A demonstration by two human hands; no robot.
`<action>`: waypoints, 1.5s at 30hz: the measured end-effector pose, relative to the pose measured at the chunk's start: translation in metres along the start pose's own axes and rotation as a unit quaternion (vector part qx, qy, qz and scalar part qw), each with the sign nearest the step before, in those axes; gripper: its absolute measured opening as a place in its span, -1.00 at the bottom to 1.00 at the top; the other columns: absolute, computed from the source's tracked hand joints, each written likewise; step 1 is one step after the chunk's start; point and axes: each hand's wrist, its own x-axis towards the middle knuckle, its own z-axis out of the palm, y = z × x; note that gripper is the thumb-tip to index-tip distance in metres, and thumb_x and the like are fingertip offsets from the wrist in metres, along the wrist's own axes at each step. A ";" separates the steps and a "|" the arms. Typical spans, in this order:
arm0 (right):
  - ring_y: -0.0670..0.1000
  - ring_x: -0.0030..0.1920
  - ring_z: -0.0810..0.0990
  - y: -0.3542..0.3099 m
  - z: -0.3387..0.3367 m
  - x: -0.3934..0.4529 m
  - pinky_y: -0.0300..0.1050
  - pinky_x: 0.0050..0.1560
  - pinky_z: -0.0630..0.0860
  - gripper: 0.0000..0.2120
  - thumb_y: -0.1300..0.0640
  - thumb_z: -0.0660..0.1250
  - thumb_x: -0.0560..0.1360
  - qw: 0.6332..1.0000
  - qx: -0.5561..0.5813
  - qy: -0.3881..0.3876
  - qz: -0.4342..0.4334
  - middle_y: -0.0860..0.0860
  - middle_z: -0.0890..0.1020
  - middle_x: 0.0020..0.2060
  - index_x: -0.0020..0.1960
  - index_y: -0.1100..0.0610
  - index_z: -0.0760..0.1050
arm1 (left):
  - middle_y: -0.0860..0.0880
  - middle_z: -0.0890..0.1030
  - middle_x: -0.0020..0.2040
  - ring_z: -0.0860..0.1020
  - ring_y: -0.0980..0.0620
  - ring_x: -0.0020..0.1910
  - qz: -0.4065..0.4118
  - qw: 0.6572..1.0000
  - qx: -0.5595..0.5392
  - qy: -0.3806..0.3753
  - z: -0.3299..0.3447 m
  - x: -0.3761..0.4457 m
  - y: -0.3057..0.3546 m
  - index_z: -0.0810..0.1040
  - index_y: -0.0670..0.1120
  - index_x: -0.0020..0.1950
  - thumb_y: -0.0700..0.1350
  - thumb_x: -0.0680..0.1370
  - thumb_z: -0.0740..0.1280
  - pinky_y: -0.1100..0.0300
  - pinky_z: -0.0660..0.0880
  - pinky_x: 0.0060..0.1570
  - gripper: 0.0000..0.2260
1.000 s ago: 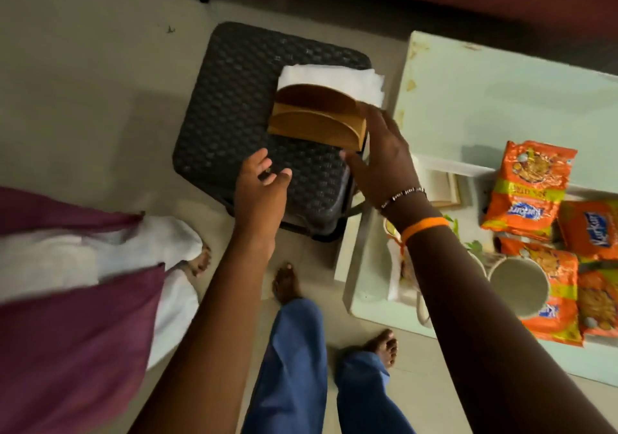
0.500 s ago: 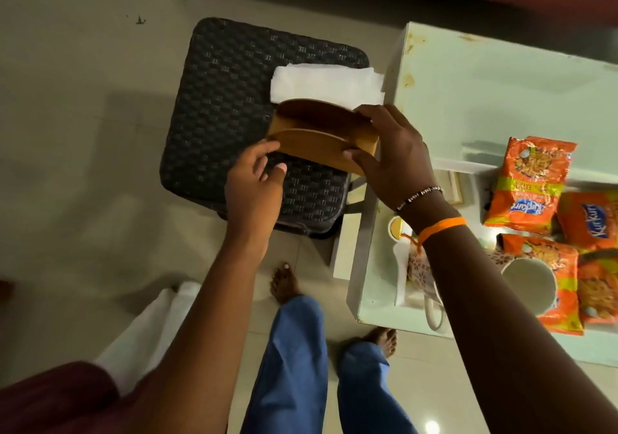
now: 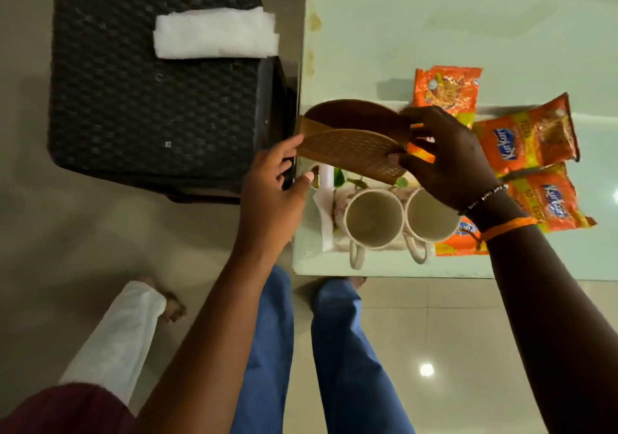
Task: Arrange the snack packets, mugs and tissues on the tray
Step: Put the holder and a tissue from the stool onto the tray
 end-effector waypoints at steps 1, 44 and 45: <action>0.20 0.08 0.55 0.008 -0.002 0.002 0.10 0.13 0.54 -0.55 0.31 0.42 0.35 1.000 -0.004 -0.004 -0.005 0.24 0.53 0.11 0.20 0.29 0.42 | -0.01 0.42 0.34 0.41 0.17 0.25 0.004 1.000 0.013 0.000 0.007 0.001 -0.001 0.42 0.05 0.32 -0.23 0.50 0.31 0.61 0.35 0.02 -0.59; 0.07 -0.04 0.59 0.027 -0.007 0.048 -0.36 0.01 0.47 -0.73 0.14 0.40 0.40 0.992 -0.037 -0.118 0.009 0.09 0.63 0.00 0.08 0.18 0.54 | -0.03 0.60 0.10 0.56 0.04 0.11 -0.105 0.993 -0.039 0.024 0.024 0.019 -0.014 0.53 -0.10 0.20 -0.17 0.57 0.19 0.19 0.46 0.11 -0.75; 0.04 -0.07 0.58 0.014 0.003 0.054 -0.48 -0.09 0.43 -0.76 0.13 0.39 0.41 0.994 -0.009 -0.106 0.012 0.06 0.62 -0.03 0.06 0.17 0.55 | 0.00 0.59 0.08 0.56 0.08 0.07 -0.101 0.993 -0.050 0.035 0.011 0.025 -0.014 0.53 -0.07 0.19 -0.17 0.57 0.19 0.26 0.45 0.04 -0.76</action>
